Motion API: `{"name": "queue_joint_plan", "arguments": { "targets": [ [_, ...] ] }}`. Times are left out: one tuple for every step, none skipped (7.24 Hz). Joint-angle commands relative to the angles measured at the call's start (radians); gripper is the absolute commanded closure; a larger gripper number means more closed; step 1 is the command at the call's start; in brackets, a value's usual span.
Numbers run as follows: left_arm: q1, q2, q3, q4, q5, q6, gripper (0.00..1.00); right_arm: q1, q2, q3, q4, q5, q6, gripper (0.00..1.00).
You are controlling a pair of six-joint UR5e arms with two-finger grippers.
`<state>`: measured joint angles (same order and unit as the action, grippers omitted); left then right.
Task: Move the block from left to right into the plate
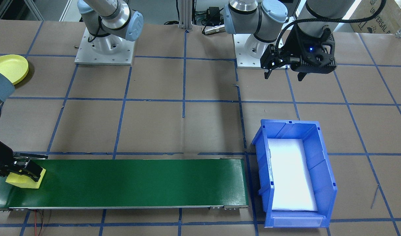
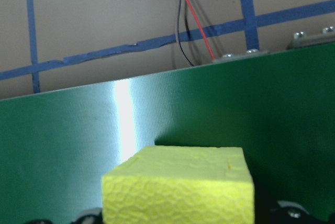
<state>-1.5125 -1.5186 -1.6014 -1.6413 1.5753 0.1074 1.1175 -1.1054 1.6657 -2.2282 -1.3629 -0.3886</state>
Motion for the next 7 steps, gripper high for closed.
{"name": "queue_joint_plan", "arguments": {
  "targets": [
    [0.0,0.0,0.0,0.0,0.0,0.0,0.0,-0.139,-0.066,0.015,0.03,-0.168,-0.191,0.59],
    [0.0,0.0,0.0,0.0,0.0,0.0,0.0,-0.239,-0.095,0.081,0.053,-0.167,-0.258,0.58],
    [0.0,0.0,0.0,0.0,0.0,0.0,0.0,-0.304,-0.164,0.208,0.05,-0.168,-0.353,0.58],
    [0.0,0.0,0.0,0.0,0.0,0.0,0.0,-0.339,-0.251,0.338,-0.055,-0.186,-0.445,0.54],
    [0.0,0.0,0.0,0.0,0.0,0.0,0.0,-0.42,-0.286,0.374,-0.05,-0.209,-0.458,0.54],
    [0.0,0.0,0.0,0.0,0.0,0.0,0.0,-0.485,-0.29,0.415,-0.041,-0.205,-0.549,0.55],
    [0.0,0.0,0.0,0.0,0.0,0.0,0.0,-0.561,-0.292,0.452,-0.039,-0.211,-0.59,0.55]
  ]
}}
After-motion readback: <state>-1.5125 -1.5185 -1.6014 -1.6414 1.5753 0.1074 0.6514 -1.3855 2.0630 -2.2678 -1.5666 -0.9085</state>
